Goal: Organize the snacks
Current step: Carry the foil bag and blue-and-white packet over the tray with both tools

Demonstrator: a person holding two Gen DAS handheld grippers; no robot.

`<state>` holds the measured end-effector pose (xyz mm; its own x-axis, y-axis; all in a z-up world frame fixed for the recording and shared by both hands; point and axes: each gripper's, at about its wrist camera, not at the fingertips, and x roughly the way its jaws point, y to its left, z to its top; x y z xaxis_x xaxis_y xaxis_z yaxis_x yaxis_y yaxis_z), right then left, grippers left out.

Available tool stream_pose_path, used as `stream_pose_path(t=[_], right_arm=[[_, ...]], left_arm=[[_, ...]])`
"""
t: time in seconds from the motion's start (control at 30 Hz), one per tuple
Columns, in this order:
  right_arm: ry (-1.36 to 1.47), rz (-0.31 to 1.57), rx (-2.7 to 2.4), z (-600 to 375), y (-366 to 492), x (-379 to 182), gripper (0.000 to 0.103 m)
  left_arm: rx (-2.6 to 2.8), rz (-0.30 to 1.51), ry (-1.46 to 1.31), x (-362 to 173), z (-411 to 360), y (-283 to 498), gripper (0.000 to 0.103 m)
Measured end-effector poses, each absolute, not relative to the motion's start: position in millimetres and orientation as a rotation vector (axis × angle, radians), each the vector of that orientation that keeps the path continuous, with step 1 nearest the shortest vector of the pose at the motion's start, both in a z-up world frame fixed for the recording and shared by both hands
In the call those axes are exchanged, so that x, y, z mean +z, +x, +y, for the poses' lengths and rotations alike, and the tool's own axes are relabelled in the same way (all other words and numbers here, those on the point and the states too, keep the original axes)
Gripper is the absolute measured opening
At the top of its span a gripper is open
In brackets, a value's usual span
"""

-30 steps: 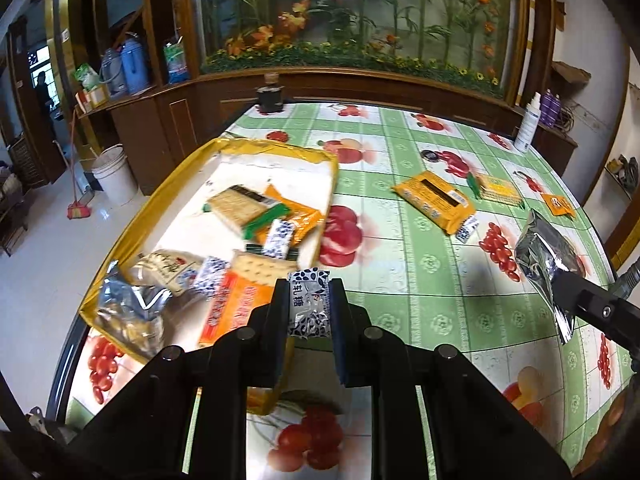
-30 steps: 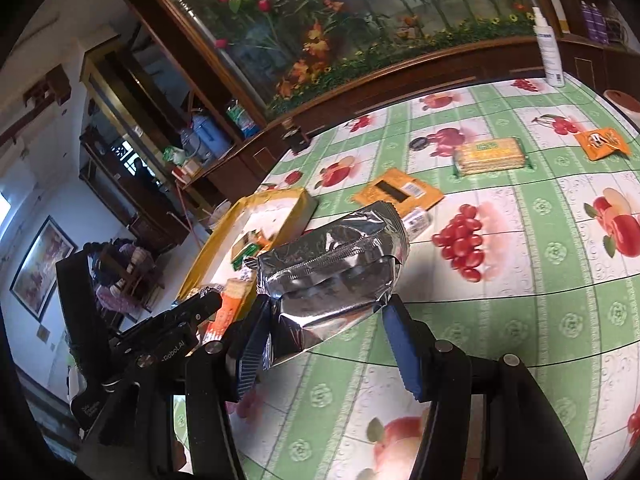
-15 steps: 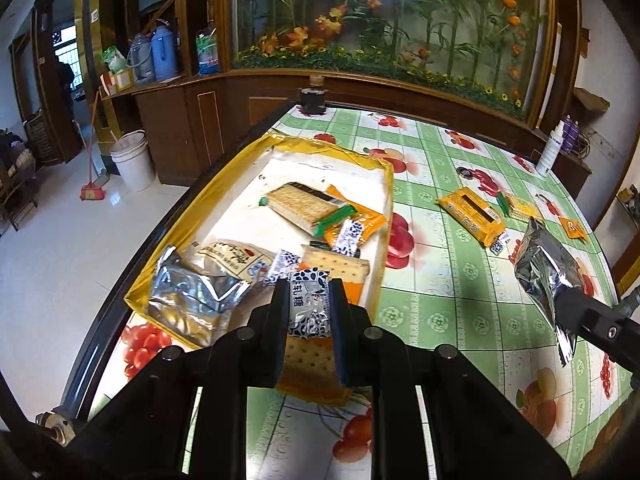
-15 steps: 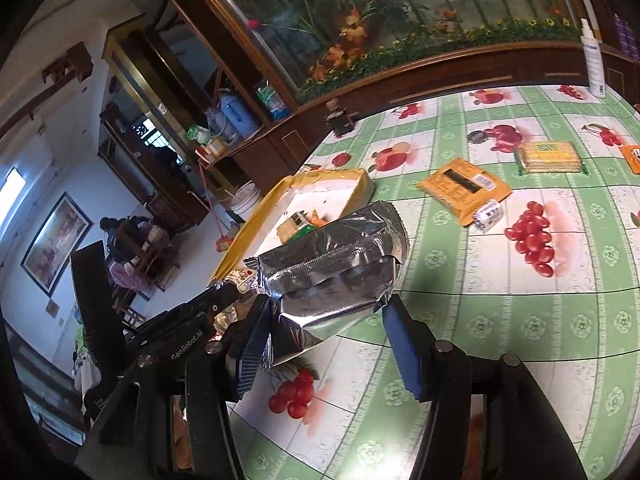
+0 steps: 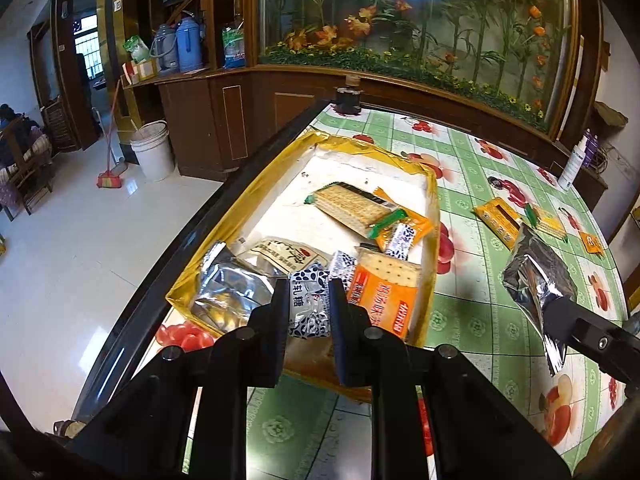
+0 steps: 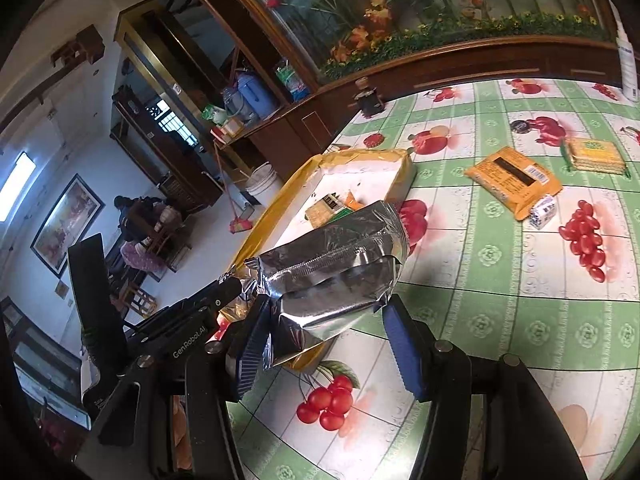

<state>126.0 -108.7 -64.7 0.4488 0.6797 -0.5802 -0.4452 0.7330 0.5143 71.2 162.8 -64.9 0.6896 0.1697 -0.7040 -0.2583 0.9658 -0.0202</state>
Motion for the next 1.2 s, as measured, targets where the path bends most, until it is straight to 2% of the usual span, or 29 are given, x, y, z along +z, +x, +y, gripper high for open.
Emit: stream_pose_path(t=[1.2], right_arm=[[0.326, 0.972, 0.744, -13.0, 242.5, -98.4, 0.058]], left_arm=[[0.307, 0.818, -0.075, -84.1, 195.0, 128.7, 0.017]])
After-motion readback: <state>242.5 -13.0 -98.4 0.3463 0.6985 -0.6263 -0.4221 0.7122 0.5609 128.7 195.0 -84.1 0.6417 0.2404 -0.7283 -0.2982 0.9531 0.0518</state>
